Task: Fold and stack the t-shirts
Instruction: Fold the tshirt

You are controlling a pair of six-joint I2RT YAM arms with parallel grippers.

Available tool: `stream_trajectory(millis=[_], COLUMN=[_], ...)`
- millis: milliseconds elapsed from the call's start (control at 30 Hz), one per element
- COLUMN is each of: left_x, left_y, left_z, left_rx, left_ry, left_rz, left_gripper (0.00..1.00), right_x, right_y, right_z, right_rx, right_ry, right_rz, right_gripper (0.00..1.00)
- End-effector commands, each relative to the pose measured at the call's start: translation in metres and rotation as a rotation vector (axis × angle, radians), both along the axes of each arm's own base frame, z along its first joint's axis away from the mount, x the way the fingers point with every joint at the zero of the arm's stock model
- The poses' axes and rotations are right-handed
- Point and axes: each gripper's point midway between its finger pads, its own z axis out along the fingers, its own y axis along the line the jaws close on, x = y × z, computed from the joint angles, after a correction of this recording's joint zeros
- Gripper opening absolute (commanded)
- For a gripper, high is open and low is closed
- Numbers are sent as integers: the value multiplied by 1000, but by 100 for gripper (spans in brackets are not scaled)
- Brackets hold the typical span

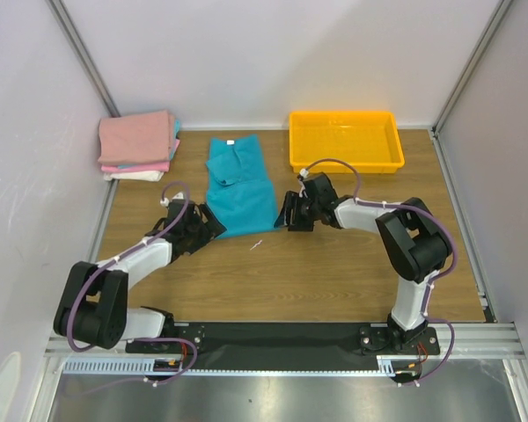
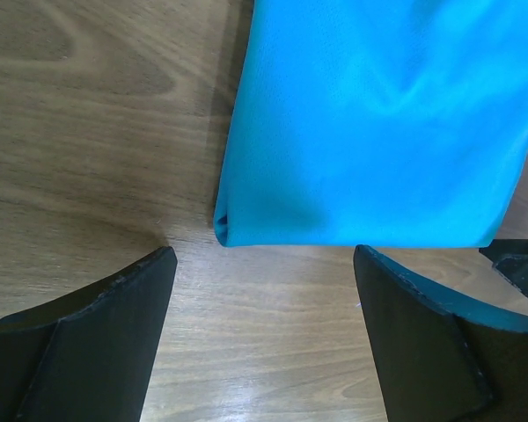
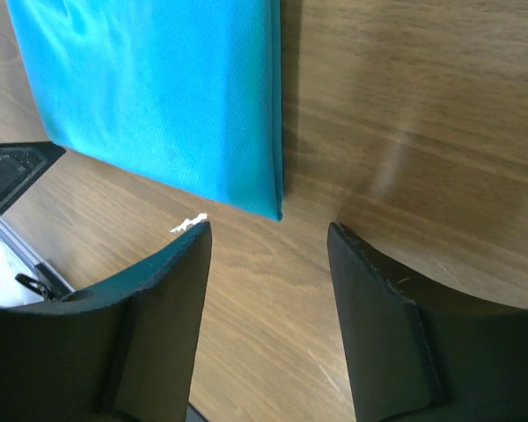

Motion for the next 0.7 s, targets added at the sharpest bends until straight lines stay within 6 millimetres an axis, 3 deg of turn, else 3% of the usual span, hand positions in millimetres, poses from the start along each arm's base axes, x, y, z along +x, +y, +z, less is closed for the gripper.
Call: stream_trajectory(millis=[0, 233, 333, 533, 567, 633, 667], left_x=[9, 11, 11, 10, 9, -1, -4], left_y=[-7, -11, -10, -4, -4, -4, 0], left_z=[5, -8, -15, -17, -16, -17, -20], left_rx=[-46, -71, -63, -17, -11, -1, 21], left_ry=[-39, -19, -3, 10, 12, 43, 49], left_rz=[9, 20, 28, 29, 26, 15, 30], left_gripper=[88, 80, 68, 30, 17, 1, 0], right_x=[8, 6, 7, 7, 4, -4, -7], right_y=[14, 20, 22, 25, 24, 17, 15], right_z=[6, -4, -6, -8, -9, -11, -11], right_rx=[46, 50, 55, 56, 49, 30, 22], right_ry=[-28, -5, -2, -4, 4, 7, 7], right_rz=[9, 9, 7, 10, 9, 11, 14], right_gripper=[59, 49, 41, 9, 0, 0, 0])
